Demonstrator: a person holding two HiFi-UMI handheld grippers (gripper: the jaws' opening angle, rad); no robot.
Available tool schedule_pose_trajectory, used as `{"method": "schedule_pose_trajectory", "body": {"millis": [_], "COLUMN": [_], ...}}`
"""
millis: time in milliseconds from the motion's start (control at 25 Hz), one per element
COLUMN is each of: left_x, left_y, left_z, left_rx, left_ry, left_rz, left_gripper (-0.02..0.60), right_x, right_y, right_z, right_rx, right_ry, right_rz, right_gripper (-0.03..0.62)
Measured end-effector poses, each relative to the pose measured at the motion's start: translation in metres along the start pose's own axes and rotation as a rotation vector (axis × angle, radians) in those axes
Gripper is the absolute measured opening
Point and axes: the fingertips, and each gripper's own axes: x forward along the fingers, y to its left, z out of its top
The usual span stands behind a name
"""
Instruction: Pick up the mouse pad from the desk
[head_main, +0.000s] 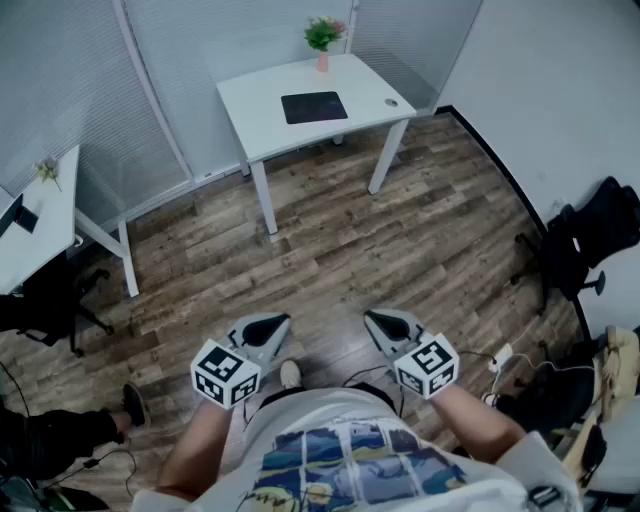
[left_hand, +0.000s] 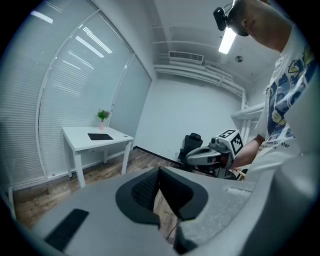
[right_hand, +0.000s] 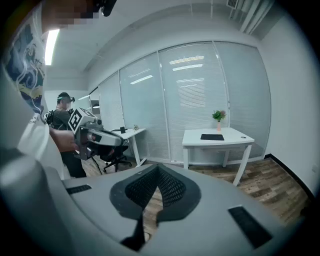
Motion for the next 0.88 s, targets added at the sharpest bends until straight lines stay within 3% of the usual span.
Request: {"method": "schedule_pose_trajectory", "body": {"millis": [280, 480, 680, 880], "left_x": [-0.027, -0.031, -0.006, 0.039], "left_y": [0.064, 0.086, 0.100, 0.121], "left_z": [-0.011, -0.014, -0.007, 0.011], "left_rx": [-0.036, -0.052, -0.049, -0.034], "left_ry": [0.005, 0.011, 0.025, 0.032], "left_rz": [0.008, 0.016, 0.001, 0.006], "left_gripper": [0.003, 0.003, 0.003, 0.003], "right_x": [0.061, 0.076, 0.088, 0.106], "right_y": [0.018, 0.016, -0.006, -0.056], "right_z": [0.020, 0.028, 0.035, 0.036], "right_rx": [0.023, 0.050, 0.086, 0.108], "right_ry": [0.020, 0.004, -0.028, -0.041], "right_rz": [-0.022, -0.030, -0.050, -0.072], "right_gripper": [-0.003, -0.002, 0.003, 0.068]}}
